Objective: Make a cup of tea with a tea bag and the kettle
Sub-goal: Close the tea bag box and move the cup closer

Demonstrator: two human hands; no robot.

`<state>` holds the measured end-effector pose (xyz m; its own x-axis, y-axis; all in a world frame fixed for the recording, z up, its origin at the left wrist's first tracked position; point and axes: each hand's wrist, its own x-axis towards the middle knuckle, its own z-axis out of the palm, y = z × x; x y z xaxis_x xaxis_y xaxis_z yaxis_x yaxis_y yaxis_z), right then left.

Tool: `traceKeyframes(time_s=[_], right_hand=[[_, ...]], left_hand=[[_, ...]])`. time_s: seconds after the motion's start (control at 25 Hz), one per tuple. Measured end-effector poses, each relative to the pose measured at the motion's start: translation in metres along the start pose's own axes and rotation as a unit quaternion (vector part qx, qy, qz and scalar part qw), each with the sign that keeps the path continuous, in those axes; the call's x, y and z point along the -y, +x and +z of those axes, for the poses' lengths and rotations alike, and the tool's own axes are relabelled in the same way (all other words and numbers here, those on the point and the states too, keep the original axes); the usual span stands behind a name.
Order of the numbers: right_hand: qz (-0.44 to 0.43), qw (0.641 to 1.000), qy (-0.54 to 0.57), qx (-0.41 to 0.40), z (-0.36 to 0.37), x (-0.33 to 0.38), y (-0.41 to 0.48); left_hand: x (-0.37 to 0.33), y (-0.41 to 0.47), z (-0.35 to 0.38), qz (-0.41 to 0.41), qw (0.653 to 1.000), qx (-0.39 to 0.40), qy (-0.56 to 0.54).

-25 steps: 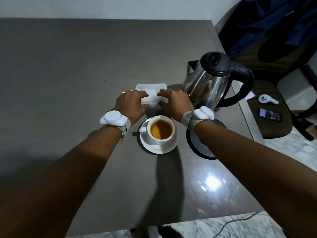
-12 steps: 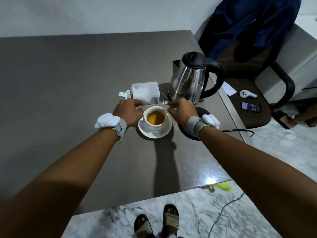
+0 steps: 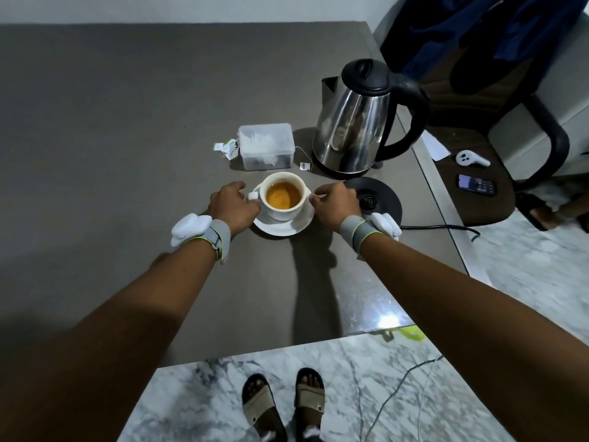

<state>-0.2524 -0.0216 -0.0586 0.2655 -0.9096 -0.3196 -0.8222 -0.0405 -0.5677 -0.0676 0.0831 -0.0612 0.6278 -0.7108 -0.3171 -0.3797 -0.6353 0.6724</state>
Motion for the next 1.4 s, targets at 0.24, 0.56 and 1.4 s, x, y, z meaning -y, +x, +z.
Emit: traceKeyframes(time_s=[0.24, 0.56, 1.4], right_hand=[[0.011, 1.0, 0.02, 0.021, 0.015, -0.008, 0.001], [0.036, 0.991, 0.121, 0.033, 0.026, -0.014, -0.001], [0.029, 0.979, 0.194, 0.045, 0.033, -0.011, -0.004]], left_hand=[[0.011, -0.003, 0.011, -0.015, 1.0, -0.007, -0.026], [0.026, 0.003, 0.022, -0.054, 0.991, 0.008, -0.121], [0.028, -0.002, 0.011, -0.09, 0.988, -0.034, -0.121]])
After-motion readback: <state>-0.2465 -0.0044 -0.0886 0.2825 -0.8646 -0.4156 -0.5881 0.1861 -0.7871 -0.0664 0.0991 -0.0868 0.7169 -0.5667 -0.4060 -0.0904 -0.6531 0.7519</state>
